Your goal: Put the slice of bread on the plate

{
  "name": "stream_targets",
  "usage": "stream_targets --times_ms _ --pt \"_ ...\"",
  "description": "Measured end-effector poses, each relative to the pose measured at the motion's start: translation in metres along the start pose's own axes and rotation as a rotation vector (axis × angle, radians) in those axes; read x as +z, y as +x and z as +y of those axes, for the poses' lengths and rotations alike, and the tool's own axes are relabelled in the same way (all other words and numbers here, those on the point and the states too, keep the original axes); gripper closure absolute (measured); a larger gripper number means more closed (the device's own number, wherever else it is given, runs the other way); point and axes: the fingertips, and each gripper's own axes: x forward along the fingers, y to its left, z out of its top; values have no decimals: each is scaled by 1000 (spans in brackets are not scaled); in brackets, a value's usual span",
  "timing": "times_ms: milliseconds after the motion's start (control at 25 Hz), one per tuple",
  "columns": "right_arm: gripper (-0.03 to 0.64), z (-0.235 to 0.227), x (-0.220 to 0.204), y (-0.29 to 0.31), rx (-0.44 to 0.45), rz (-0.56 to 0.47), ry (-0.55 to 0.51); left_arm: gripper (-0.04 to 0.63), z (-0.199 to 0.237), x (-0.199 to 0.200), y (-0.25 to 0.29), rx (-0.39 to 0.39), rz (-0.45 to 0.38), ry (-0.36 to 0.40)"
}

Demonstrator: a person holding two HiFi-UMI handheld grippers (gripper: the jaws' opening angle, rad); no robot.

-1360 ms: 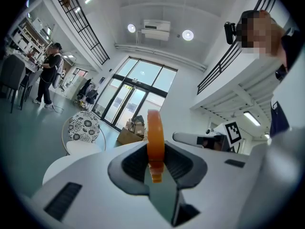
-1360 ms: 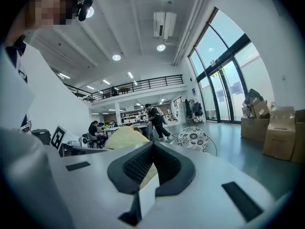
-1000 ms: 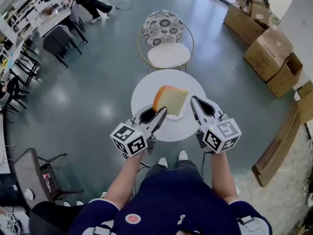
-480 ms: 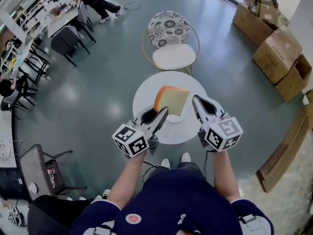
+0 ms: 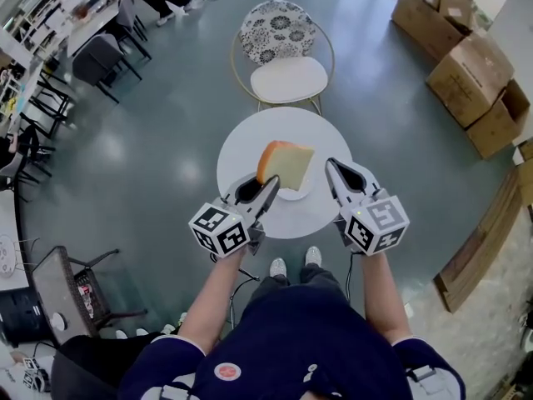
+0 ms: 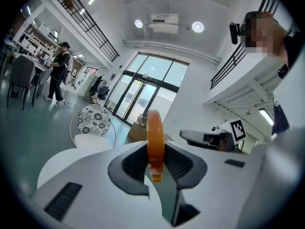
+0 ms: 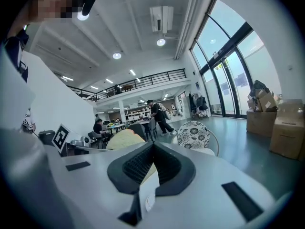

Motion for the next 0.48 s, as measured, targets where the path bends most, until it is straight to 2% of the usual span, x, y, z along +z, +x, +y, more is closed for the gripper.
stream_targets --times_ms 200,480 --pt "612 -10 -24 9 -16 57 -3 500 23 -35 17 -7 52 -49" --pt "612 -24 -48 18 -37 125 12 500 51 -81 41 -18 115 -173"
